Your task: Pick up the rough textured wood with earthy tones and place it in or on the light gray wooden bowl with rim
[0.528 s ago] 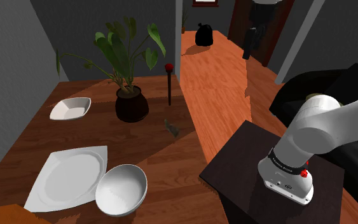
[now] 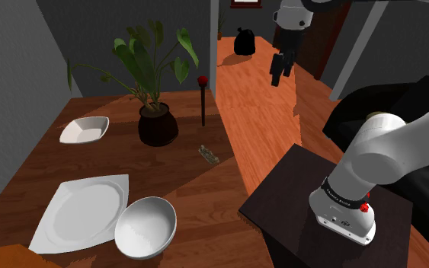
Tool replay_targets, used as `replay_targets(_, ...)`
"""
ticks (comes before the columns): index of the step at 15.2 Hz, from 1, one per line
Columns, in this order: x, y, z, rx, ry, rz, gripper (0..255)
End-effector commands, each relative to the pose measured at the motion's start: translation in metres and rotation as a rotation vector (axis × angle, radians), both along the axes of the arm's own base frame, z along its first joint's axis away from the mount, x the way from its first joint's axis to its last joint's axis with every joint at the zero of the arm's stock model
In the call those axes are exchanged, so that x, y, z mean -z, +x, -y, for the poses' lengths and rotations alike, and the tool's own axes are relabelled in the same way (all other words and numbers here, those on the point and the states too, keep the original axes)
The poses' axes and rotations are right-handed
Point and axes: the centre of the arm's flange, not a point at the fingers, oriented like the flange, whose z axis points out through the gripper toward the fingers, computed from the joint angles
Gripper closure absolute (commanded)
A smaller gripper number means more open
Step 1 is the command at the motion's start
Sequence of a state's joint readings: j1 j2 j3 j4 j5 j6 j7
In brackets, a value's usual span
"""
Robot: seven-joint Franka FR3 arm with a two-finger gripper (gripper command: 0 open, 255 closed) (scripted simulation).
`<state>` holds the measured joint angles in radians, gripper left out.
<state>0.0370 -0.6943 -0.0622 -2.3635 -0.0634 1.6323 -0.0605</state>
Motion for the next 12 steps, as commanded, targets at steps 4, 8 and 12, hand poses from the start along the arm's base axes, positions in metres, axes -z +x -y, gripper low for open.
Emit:
replay_targets(4, 0.054, 0.041, -0.004, -0.003, 0.057, -0.022, 0)
replay_targets(8, 0.098, 0.072, -0.009, -0.006, 0.102, -0.041, 0)
replay_targets(12, 0.142, 0.102, -0.017, -0.009, 0.146, -0.06, 0)
